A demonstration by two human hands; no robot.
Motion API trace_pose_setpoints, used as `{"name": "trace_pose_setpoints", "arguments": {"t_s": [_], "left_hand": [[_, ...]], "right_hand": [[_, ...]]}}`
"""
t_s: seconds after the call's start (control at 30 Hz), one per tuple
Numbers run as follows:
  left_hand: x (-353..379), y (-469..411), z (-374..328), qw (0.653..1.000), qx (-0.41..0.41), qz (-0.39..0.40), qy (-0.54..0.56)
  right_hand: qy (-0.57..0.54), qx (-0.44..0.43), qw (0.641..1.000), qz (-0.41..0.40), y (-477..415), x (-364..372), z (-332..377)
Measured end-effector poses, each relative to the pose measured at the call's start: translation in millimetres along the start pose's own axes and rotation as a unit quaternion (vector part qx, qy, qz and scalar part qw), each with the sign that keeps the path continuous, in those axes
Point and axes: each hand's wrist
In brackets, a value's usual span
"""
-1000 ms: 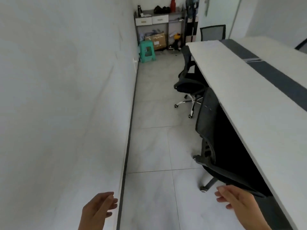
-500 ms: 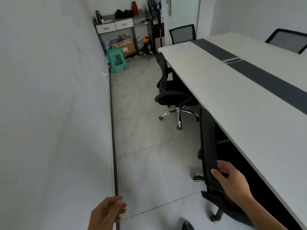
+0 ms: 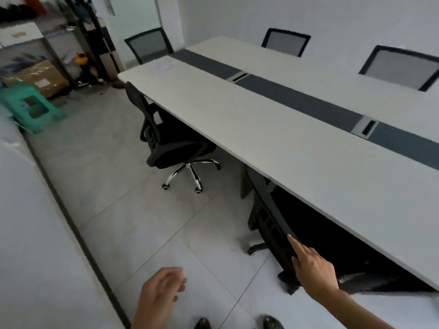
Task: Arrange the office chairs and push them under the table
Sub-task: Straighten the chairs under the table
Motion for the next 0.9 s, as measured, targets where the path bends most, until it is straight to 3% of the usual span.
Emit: {"name": "trace_pose_setpoints", "arguments": {"t_s": [0.17,0.3,0.5,0.67,0.77,0.9], "left_hand": [[24,-73,-33,0.976,0.066,0.134,-0.157],[88,-109,-53,0.918,0.176,0.228,-0.272],[186,-177,-74,0.761,0.407,0.189,-0.469],[229,-211,-74,0.634,0.455,0.137,-0.610],[249,-217,-75,0.596,0.484,0.129,-0.628],[289,-214,-78,0.582,0.500,0.153,-0.623]], "right_hand": [[-0.029,0.111,0.992,-0.052,32,3,5],[-0.088,0.197,0.975,-0.062,52,14,-4],[-0.149,0.328,0.923,-0.132,52,21,-19],[-0.100,0.398,0.901,-0.141,28,32,-39],[-0.066,0.384,0.910,-0.139,27,34,-64],[-0.048,0.380,0.908,-0.173,26,25,-117]]}}
Point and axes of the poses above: each hand's wrist, its own y-axis away from the middle knuckle, its own x-axis out of the palm, z = x × y, and after that the axes turned 5 degrees about -x, right-handed
